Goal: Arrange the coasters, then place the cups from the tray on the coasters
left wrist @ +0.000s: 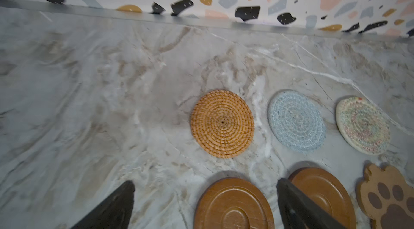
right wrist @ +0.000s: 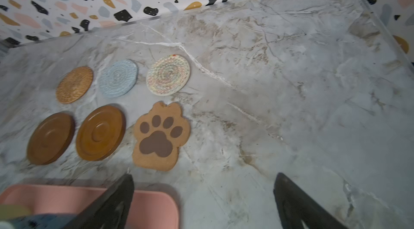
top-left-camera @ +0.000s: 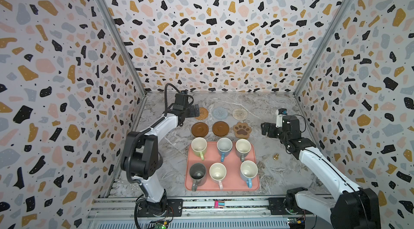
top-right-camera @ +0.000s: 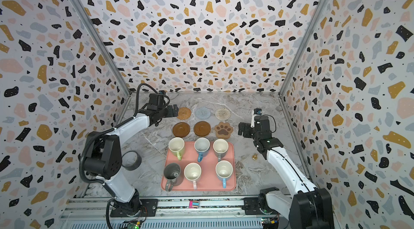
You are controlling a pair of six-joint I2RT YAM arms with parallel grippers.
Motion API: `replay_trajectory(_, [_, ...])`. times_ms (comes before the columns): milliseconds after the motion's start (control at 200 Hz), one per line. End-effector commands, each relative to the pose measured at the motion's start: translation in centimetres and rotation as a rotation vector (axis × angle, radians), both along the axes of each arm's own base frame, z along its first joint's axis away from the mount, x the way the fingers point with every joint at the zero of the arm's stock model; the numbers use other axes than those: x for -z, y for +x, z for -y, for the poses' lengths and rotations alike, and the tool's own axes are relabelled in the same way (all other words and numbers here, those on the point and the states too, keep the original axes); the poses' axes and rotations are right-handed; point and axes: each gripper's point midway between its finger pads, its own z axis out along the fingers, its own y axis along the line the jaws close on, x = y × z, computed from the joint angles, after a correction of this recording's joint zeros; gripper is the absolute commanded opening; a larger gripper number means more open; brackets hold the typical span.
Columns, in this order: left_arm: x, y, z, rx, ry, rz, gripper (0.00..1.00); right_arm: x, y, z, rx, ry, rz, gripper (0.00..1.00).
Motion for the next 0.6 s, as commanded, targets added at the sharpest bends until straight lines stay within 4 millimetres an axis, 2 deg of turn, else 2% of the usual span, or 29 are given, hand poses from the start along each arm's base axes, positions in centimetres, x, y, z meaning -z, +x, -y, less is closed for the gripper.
replay_trajectory(0, [0.8, 0.7, 3.3, 0.07, -0.057, -0.053, 1.0, 0.6, -2.9, -2.2, -0.119, 0.071, -0.105, 0.99])
replay_trajectory(255, [4.1, 4.3, 7.0, 0.075, -0.142, -0.107, 1.0, 1.6, -5.6, -4.3, -0.234, 0.081, -0.188, 0.99])
replay_trajectory(431, [4.9, 5.7, 9.3, 0.093, -0.177, -0.093, 1.0, 1.6, -6.7, -5.8, -0.291, 0.063, -0.206, 0.99])
replay_trajectory(596, [5.9, 6.7, 9.8, 0.061, -0.211, -0.106, 1.0, 1.4, -7.2, -6.6, -0.318, 0.064, -0.211, 0.99])
